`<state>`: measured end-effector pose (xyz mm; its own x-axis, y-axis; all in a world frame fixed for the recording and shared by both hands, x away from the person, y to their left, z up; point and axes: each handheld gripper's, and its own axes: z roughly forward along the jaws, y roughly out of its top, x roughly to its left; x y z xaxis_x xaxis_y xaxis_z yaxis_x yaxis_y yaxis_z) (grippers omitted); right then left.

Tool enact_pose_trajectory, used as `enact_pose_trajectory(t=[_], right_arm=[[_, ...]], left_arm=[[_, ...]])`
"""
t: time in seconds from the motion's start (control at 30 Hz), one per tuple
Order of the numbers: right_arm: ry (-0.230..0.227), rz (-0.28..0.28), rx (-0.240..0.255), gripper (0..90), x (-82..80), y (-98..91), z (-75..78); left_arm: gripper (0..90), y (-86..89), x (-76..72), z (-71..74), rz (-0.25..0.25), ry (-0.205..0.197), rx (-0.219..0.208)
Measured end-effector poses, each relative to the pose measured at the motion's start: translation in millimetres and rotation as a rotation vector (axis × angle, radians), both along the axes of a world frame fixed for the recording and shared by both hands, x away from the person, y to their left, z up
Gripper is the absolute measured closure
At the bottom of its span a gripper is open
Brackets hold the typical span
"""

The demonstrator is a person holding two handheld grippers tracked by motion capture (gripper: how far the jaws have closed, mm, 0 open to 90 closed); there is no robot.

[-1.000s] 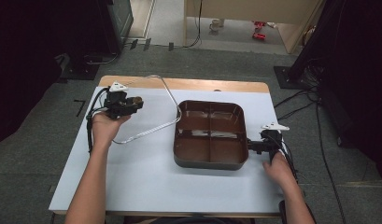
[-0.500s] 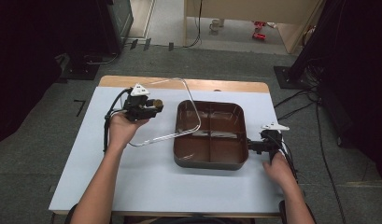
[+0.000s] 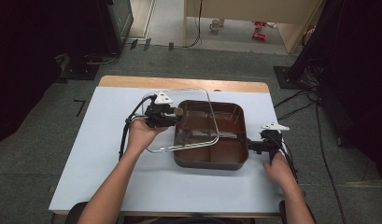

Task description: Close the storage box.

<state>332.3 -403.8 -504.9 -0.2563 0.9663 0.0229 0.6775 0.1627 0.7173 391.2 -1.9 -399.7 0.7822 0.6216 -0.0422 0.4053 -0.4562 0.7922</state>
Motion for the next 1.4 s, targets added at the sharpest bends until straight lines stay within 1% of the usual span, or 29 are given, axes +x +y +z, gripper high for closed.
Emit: enact_pose_trajectory(t=[0.07,0.1,0.13,0.27,0.3,0.37,0.43,0.47,0.5,0.53,0.57,0.63,0.67,0.7,0.73,0.77,0.8,0.83,0.93,0.97,1.0,1.03,1.1,1.13,1.17,1.27,1.3,1.4], right_arm=[[0.0,0.0,0.0,5.9,0.0,0.0,0.0],[0.0,0.0,0.0,5.9,0.0,0.0,0.0],[0.0,0.0,0.0,5.9,0.0,0.0,0.0],[0.0,0.001,0.0,5.9,0.0,0.0,0.0],[-0.001,0.001,-0.001,5.9,0.1,-0.1,-0.1],[-0.001,0.002,-0.001,5.9,0.0,-0.1,0.0],[0.0,0.0,0.0,5.9,0.0,0.0,0.0],[0.0,0.0,0.0,5.9,0.0,0.0,0.0],[0.0,0.0,0.0,5.9,0.0,0.0,0.1],[0.0,0.0,0.0,5.9,0.0,0.0,0.1],[0.001,-0.001,0.001,5.9,0.0,0.1,0.1],[0.001,-0.001,0.001,5.9,0.0,0.1,0.0],[0.0,0.0,0.0,5.9,0.0,0.0,0.0],[0.0,0.0,0.001,5.9,0.0,0.0,0.0],[0.0,0.0,0.001,5.9,0.0,0.0,0.0],[-0.001,0.0,0.001,5.9,0.0,0.0,0.0],[-0.001,0.0,0.001,5.9,0.0,0.0,0.0],[0.0,0.0,0.0,5.9,0.0,0.0,0.0],[0.0,0.0,0.0,5.9,0.0,0.0,0.0],[0.0,0.0,0.0,5.9,0.0,0.0,0.0],[0.0,0.0,0.0,5.9,0.0,0.0,0.0],[0.0,0.0,0.0,5.9,0.0,0.0,0.0],[0.0,0.0,0.0,5.9,0.0,0.0,0.0],[0.0,0.0,0.0,5.9,0.0,0.0,0.0],[0.0,0.0,0.0,5.9,0.0,0.0,0.0],[0.001,-0.001,0.001,5.9,-0.1,0.1,0.1],[0.0,-0.001,0.001,5.9,0.0,0.1,0.0],[0.0,-0.001,0.001,5.9,0.0,0.1,0.0]], left_arm=[[59.4,-6.3,-0.6,-1.7,-0.015,0.0,0.0],[59.4,-12.3,-1.1,-3.4,-0.027,-0.003,0.003],[59.4,-12.3,-1.1,-3.4,-0.027,-0.003,0.003],[59.4,-22.8,-1.9,-5.4,-0.051,0.002,0.004],[59.4,-28.8,-3.1,-5.6,-0.066,0.008,-0.001],[59.4,-36.1,-4.9,-6.3,-0.083,0.005,-0.002],[59.5,-44.5,-6.0,-7.5,-0.097,0.001,0.007],[59.4,-44.5,-6.0,-7.5,-0.097,0.001,0.007],[59.4,-52.6,-6.6,-8.7,-0.115,0.001,0.017],[59.4,-52.6,-6.6,-8.7,-0.115,0.001,0.017],[59.4,-60.5,-6.6,-10.4,-0.137,0.003,0.022],[59.4,-67.9,-7.1,-11.3,-0.155,0.003,0.03],[59.4,-67.9,-7.1,-11.3,-0.155,0.003,0.03],[59.4,-74.4,-6.9,-12.3,-0.168,0.008,0.024],[59.4,-74.4,-6.9,-12.3,-0.168,0.008,0.024],[59.4,-80.8,-6.1,-14.3,-0.177,0.018,0.02],[59.4,-80.8,-6.1,-14.3,-0.177,0.018,0.02],[59.4,-86.6,-5.6,-16.7,-0.184,0.021,0.031],[59.4,-91.3,-5.4,-19.2,-0.186,0.027,0.038],[59.4,-94.9,-5.3,-21.7,-0.189,0.04,0.04],[59.4,-96.8,-6.0,-22.8,-0.188,0.03,0.051],[59.4,-98.2,-6.3,-23.4,-0.19,0.029,0.06],[59.4,-100.3,-7.5,-23.0,-0.192,0.031,0.054],[59.3,-100.3,-7.5,-23.0,-0.192,0.031,0.054],[59.3,-102.6,-8.9,-23.6,-0.202,0.038,0.058],[59.3,-104.4,-10.3,-24.6,-0.205,0.037,0.059],[59.1,-105.0,-9.6,-26.6,-0.209,0.052,0.056],[59.0,-104.2,-9.8,-26.7,-0.207,0.06,0.053]])
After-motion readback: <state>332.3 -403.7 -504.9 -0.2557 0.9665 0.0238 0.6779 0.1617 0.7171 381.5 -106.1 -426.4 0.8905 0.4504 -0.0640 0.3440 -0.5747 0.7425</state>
